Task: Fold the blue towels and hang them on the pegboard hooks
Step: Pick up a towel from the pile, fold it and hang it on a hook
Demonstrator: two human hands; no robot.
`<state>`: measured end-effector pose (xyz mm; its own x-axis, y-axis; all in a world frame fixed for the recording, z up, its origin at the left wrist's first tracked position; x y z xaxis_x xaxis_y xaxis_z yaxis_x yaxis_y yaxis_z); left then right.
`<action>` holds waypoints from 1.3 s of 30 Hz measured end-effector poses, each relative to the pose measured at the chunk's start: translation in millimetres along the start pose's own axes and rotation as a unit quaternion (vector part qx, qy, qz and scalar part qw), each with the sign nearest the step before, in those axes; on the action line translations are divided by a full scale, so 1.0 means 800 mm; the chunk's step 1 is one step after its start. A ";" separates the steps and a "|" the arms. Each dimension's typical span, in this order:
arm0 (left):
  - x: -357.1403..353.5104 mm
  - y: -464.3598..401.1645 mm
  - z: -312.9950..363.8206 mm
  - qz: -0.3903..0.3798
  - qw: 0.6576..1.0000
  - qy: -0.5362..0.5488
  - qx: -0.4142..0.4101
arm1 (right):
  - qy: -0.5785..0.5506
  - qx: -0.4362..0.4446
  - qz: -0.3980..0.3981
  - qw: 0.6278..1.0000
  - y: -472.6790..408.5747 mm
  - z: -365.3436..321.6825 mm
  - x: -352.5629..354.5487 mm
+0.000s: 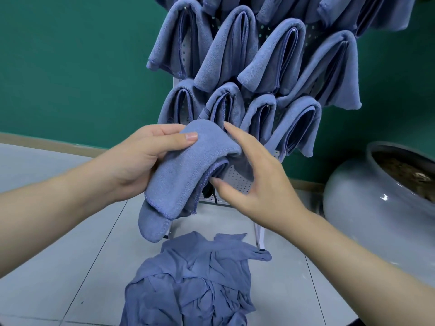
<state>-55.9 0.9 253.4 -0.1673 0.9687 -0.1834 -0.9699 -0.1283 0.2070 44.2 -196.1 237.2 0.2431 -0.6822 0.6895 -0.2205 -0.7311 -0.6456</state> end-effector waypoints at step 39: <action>0.075 -0.052 -0.023 0.351 0.820 -0.409 -0.194 | 0.009 -0.215 0.112 0.970 -0.096 0.029 -0.096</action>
<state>-28.4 60.2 216.5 -0.6877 0.4247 0.5888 -0.6949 -0.6200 -0.3644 64.5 -87.3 226.2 0.1279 -0.8219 0.5551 -0.6408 -0.4956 -0.5863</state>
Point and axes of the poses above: each hand's wrist, its own y-axis away from the middle knuckle, its own x-axis out of the back of the hand, z = x × y, the point moved 1 cm from there along -y, towards the middle knuckle, and after that the axes turned 14 degrees about x, right-handed, at the moved point
